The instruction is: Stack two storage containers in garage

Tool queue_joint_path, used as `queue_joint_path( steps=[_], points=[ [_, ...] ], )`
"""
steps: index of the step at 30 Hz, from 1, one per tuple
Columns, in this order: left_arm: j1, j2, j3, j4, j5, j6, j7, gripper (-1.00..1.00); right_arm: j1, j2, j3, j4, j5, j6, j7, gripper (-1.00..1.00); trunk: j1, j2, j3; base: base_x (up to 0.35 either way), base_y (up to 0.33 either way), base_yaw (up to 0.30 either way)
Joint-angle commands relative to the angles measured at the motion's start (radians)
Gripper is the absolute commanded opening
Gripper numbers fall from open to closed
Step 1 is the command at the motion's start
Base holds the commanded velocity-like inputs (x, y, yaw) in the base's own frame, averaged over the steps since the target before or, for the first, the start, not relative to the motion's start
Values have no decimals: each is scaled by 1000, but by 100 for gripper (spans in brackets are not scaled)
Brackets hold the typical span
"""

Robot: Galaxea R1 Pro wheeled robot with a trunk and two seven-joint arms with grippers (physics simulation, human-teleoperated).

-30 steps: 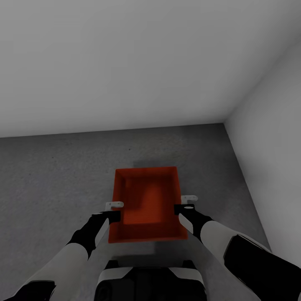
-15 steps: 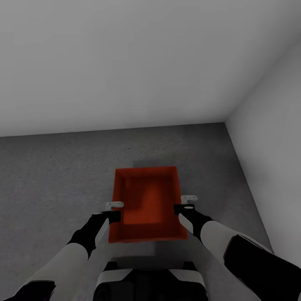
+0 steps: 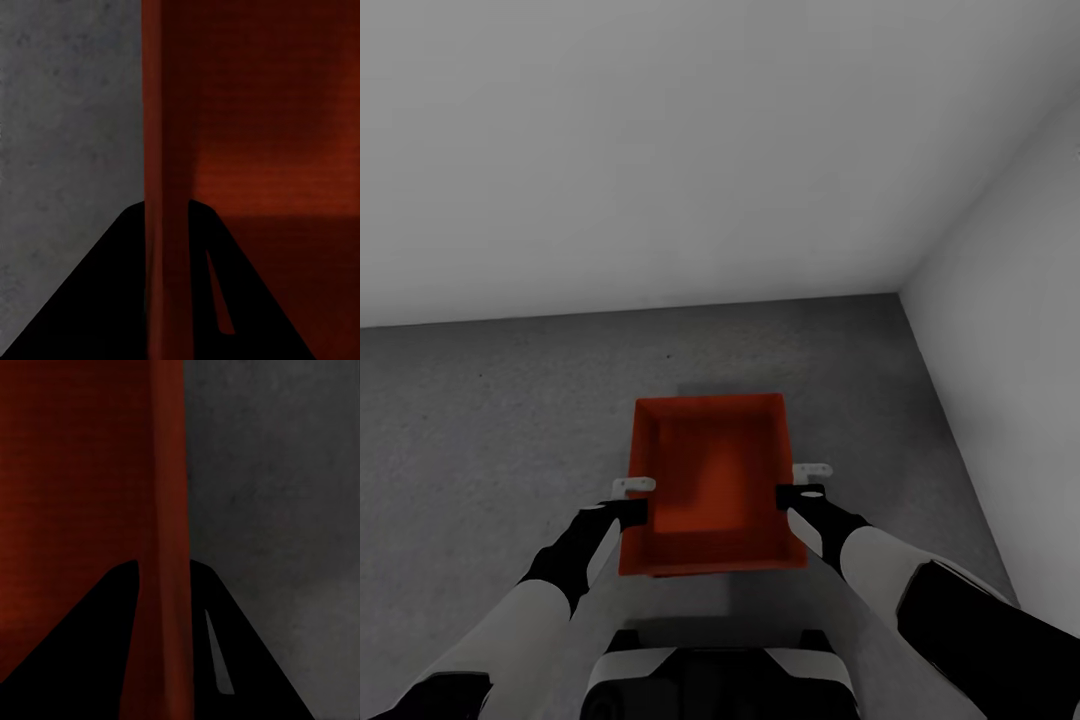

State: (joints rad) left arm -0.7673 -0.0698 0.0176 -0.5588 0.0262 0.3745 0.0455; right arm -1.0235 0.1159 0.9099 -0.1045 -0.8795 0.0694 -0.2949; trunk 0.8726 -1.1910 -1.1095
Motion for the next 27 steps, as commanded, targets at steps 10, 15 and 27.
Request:
queue_joint_path(
  steps=[10,15,27],
  points=[
    [0,1,-8,42,20,6,10,-100,0,-5,21,11,-34,20,-4,-100,11,0,-1,0,0,0],
    [0,1,-8,42,20,6,10,-100,0,-5,21,11,-34,20,-4,-100,11,0,-1,0,0,0],
    [0,1,-8,41,20,6,10,-100,0,-7,21,11,-33,18,-2,-100,11,0,-1,0,0,0]
  ],
)
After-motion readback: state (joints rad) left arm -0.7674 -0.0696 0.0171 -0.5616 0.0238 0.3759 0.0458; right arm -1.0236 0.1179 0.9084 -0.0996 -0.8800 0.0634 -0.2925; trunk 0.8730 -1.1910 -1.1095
